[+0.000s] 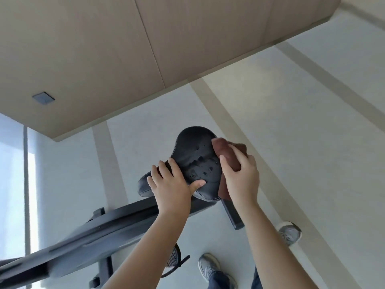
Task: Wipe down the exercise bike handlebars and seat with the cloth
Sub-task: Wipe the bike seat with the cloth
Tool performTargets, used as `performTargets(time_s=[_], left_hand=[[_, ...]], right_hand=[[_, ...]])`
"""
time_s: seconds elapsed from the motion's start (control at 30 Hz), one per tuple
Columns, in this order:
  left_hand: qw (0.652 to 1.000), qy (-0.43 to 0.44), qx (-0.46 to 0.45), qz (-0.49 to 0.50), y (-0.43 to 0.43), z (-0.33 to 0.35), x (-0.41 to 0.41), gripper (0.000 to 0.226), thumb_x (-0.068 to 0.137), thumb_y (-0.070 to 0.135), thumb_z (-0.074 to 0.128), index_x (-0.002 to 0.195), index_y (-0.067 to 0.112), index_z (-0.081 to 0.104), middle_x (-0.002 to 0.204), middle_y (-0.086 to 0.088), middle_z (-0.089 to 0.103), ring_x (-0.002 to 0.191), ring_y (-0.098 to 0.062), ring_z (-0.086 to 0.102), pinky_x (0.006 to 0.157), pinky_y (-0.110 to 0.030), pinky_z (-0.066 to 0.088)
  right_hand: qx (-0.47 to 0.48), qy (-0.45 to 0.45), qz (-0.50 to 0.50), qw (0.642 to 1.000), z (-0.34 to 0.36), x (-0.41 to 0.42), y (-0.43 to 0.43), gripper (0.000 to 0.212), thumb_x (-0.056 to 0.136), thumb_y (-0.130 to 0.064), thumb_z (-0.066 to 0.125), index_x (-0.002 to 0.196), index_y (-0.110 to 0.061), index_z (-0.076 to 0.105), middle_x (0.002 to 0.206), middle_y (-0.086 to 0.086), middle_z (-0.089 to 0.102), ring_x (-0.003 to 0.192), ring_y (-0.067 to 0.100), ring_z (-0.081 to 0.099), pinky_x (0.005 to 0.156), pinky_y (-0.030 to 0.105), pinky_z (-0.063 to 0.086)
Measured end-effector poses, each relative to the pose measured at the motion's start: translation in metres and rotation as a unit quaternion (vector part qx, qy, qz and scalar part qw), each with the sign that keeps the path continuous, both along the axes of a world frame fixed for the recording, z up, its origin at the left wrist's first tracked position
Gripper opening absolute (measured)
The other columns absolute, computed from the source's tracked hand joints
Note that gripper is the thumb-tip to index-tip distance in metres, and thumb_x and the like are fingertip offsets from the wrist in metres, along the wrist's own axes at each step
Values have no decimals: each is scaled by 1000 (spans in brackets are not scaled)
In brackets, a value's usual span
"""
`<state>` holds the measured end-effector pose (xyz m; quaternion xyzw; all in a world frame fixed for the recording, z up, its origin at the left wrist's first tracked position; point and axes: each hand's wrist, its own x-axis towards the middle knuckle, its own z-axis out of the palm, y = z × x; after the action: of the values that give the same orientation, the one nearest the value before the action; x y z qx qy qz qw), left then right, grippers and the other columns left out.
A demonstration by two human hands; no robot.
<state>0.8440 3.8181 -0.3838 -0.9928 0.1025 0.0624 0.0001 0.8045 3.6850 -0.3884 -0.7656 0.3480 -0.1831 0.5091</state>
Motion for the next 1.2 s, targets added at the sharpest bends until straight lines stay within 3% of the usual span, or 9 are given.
performTargets(time_s=[0.2, 0.3, 0.37, 0.47, 0.63, 0.87, 0.97, 1.07, 1.2], left_hand=[[999, 10, -16, -32, 10, 8, 2, 111, 56, 78, 4, 138, 6, 21, 140, -19, 33, 128, -36, 28, 103, -44, 24], [993, 7, -87, -78, 28, 11, 6, 99, 64, 73, 36, 132, 2, 39, 132, -21, 45, 117, -39, 42, 96, -48, 33], [987, 9, -110, -121, 42, 11, 11, 88, 65, 58, 63, 128, 0, 45, 129, -21, 50, 112, -40, 48, 91, -50, 39], [982, 3, -123, -143, 54, 9, 16, 69, 69, 27, 77, 126, 1, 49, 128, -18, 53, 109, -38, 51, 89, -48, 44], [980, -9, -163, -115, 55, 3, 16, 61, 70, 16, 76, 125, 8, 51, 130, -8, 54, 110, -31, 51, 86, -42, 45], [971, -29, -227, -72, 58, -4, 21, 63, 66, 19, 78, 124, 11, 53, 128, -3, 56, 114, -25, 49, 91, -32, 39], [969, -34, -235, -72, 58, -6, 18, 64, 65, 19, 79, 123, 9, 54, 128, -3, 56, 113, -25, 50, 92, -30, 39], [968, -37, -239, -71, 58, -7, 18, 64, 65, 19, 80, 123, 9, 55, 128, -3, 56, 112, -25, 51, 91, -32, 40], [966, -25, -248, -75, 62, -6, 22, 64, 67, 24, 78, 125, 11, 52, 129, -2, 56, 115, -24, 48, 92, -30, 37]], right_hand=[[-40, -18, 28, 999, 8, -12, -13, 39, 80, -30, 66, 118, -35, 59, 100, -4, 51, 95, 14, 57, 81, 18, 36], [-177, -34, 79, 981, 21, 14, -14, 45, 80, -29, 66, 124, -31, 55, 106, 3, 50, 96, 24, 54, 81, 24, 41], [-288, 40, 185, 939, 24, 35, -4, 49, 81, -35, 65, 128, -33, 51, 116, 10, 49, 103, 32, 49, 82, 37, 45], [-387, 104, 279, 873, 22, 40, 5, 49, 78, -47, 64, 125, -33, 54, 122, 11, 49, 104, 35, 48, 76, 42, 48], [-433, -14, 261, 863, 2, -4, 14, 33, 72, -32, 74, 104, -24, 69, 99, 12, 64, 88, 34, 60, 68, 42, 53], [-419, 64, 337, 841, 24, 61, 21, 35, 83, -32, 62, 117, -26, 62, 116, 13, 57, 103, 37, 50, 81, 47, 48], [-439, 4, 329, 836, 15, 22, 11, 32, 75, -26, 71, 107, -22, 68, 103, 14, 63, 89, 36, 58, 70, 41, 53], [-450, -48, 312, 836, 4, -15, 4, 32, 73, -24, 74, 104, -21, 70, 99, 13, 65, 89, 33, 60, 73, 40, 53], [-465, -18, 328, 822, 16, 20, 27, 30, 72, -30, 74, 100, -22, 71, 97, 14, 66, 85, 36, 61, 68, 43, 53]])
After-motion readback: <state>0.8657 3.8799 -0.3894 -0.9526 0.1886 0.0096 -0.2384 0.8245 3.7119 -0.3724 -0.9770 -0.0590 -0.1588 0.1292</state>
